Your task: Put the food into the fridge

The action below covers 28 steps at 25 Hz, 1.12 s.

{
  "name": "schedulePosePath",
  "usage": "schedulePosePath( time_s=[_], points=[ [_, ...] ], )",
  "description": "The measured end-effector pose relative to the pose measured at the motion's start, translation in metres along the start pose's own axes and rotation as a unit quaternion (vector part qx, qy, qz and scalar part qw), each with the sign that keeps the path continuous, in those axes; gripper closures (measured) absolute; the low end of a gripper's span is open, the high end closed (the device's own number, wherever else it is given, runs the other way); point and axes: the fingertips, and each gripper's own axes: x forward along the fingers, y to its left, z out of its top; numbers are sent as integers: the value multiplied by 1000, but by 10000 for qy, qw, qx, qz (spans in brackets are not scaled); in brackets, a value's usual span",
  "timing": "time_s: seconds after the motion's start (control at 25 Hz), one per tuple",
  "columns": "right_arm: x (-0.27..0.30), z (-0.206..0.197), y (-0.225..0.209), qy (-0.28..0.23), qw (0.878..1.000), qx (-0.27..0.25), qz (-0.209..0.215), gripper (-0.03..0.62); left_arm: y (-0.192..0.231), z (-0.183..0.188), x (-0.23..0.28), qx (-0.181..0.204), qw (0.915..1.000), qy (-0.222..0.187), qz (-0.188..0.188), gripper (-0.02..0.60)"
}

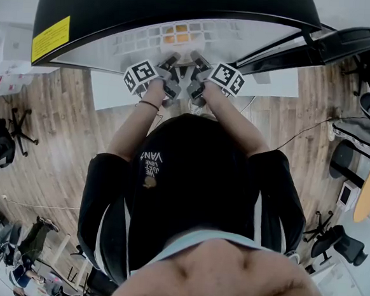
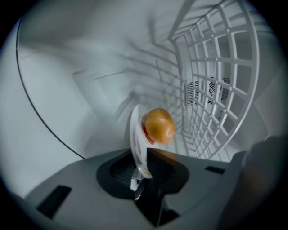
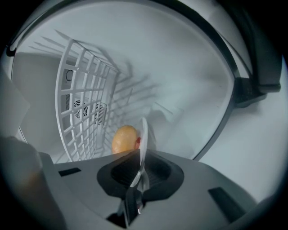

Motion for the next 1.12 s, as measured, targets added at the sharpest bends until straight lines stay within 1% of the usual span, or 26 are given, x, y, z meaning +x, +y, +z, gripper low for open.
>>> schedulePosePath(
  time_s=[0.12, 0.24, 0.36, 0.52, 0.72, 1.12],
  points=[
    [0, 0, -3, -51, 10000, 66, -30, 571, -4, -1, 1, -29, 10000, -21, -31, 479],
    [0, 0, -3, -81, 9999, 108, -50, 571, -7, -1, 1, -87, 9999, -49, -50, 447],
    [2, 1, -4, -83, 9999, 119, -77, 571, -7, -1, 0, -232, 9997, -54, -100, 441],
    [4, 1, -4, -105, 9998, 112, -99, 571, -6, -2, -1, -250, 9996, -14, -87, 439],
    [7, 3, -3, -133, 9998, 62, -120, 571, -10, -3, -1, -283, 9994, 55, -206, 393],
    [9, 5, -2, -206, 9996, 127, -137, 571, -14, -5, -2, -378, 9986, 150, -341, 349]
  ],
)
